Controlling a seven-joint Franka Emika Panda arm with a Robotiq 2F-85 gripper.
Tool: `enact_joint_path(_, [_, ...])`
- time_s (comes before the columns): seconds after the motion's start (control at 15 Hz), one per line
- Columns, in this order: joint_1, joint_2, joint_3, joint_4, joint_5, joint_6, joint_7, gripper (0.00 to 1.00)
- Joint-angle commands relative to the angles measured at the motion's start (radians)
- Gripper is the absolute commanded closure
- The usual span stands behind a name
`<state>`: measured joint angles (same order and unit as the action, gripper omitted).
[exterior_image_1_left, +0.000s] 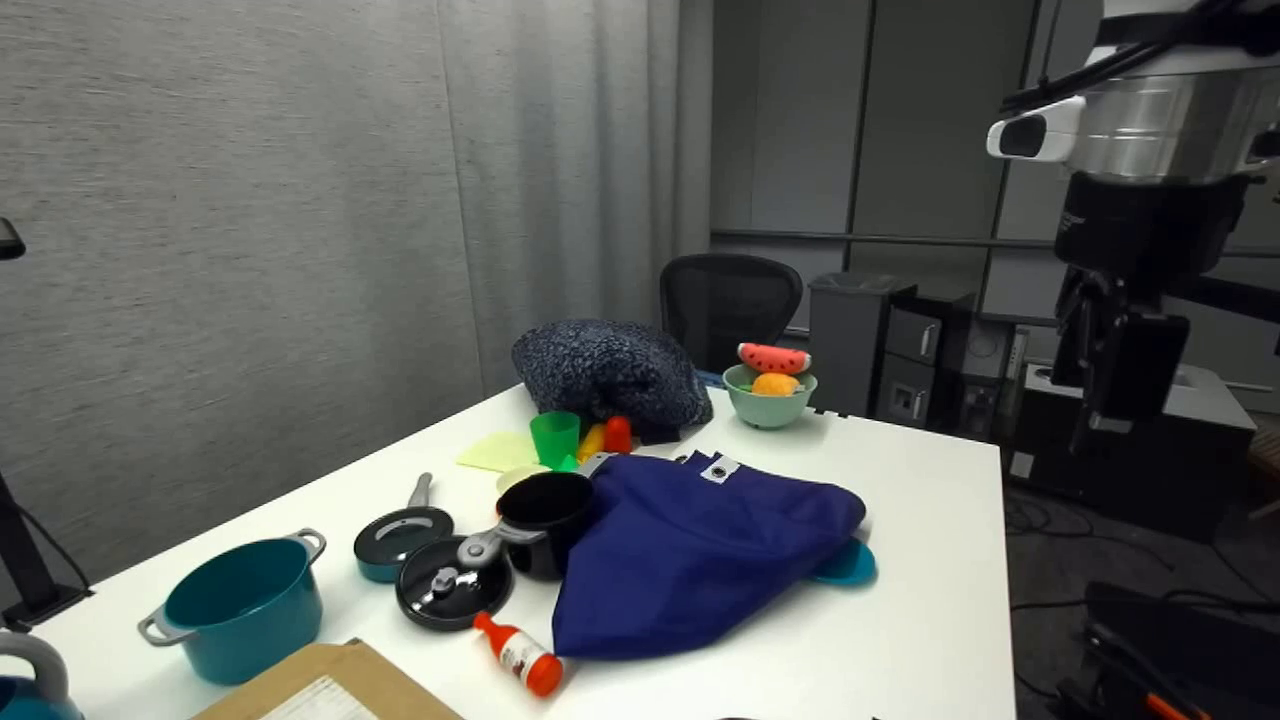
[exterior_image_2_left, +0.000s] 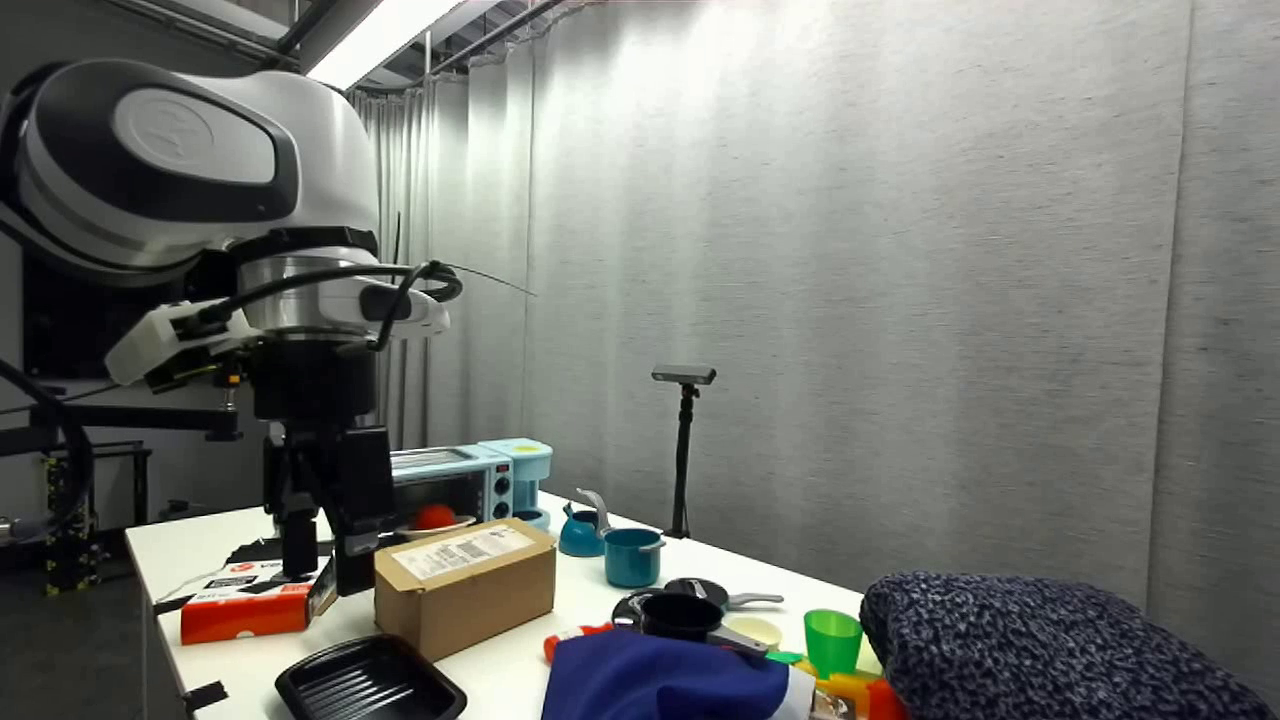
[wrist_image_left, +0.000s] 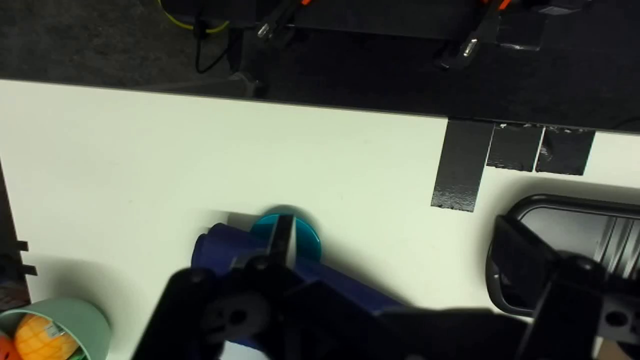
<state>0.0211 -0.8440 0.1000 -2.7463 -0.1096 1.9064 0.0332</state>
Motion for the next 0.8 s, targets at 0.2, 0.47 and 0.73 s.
enact_joint_path(0.2, [0.009, 0.002, -0.008, 0.002, -0.006, 0.007, 0.005, 0.00])
enact_joint_path(0.47, [0.016, 0.006, -0.019, 0.002, 0.026, 0.075, 0.018, 0.00])
enact_joint_path(0.73, [0.024, 0.009, -0.030, 0.002, 0.095, 0.090, 0.033, 0.00])
